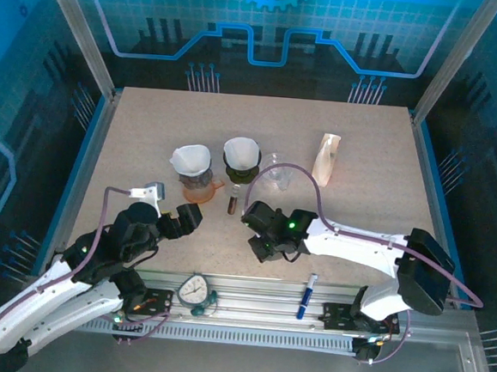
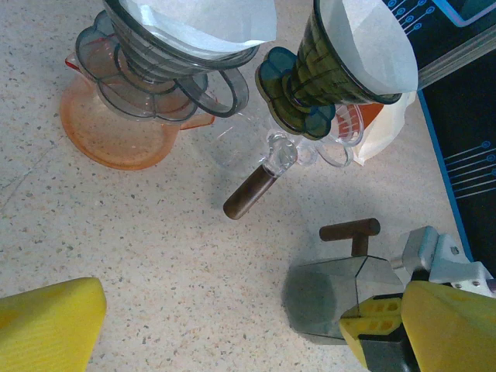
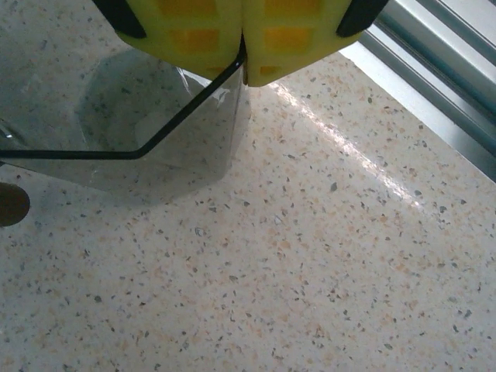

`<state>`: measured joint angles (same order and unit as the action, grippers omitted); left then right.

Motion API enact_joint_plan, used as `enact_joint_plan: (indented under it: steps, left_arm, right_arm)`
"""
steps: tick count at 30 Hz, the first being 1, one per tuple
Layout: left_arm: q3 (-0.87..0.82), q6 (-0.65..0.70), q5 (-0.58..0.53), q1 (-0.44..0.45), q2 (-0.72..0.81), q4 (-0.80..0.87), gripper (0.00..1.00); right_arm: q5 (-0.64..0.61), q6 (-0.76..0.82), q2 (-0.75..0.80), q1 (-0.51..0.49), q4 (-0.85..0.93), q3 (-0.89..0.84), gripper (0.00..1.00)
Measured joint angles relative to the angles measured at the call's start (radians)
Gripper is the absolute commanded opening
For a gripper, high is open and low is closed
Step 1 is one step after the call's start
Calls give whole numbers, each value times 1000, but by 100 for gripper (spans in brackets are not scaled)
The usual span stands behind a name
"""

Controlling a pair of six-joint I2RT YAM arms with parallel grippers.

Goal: Place the coffee filter in the dripper

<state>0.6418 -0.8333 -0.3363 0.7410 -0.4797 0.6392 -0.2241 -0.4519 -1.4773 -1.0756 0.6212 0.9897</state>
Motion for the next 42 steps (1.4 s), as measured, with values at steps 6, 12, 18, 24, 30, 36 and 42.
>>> enact_joint_plan:
  steps: [6,12,18,24,30,36,42]
  left_arm:
    - [-2,-4,0,0,0,0,99]
    - [-8,-6,0,0,0,0,99]
    - [-9,-6,0,0,0,1,99]
    - [-9,-6,0,0,0,2,99]
    - [-10,-7,0,0,0,2,99]
    - [-11,-10,0,0,0,3,99]
    - [-11,-26,0,0,5,8,99]
  right_arm:
    - [-3,-7,-4,-10,-17,0,24]
    - [-4,-17,48,-10,-23,0,51]
    - [-1,-17,186,37,-19,0,61]
    - [12,-18,277,225,-17,11,61]
    - [61,-40,209,475,-96,12,61]
    - [128,-107,-19,600,-211,50,58]
    - [157,-187,-137,645,-322,85,57]
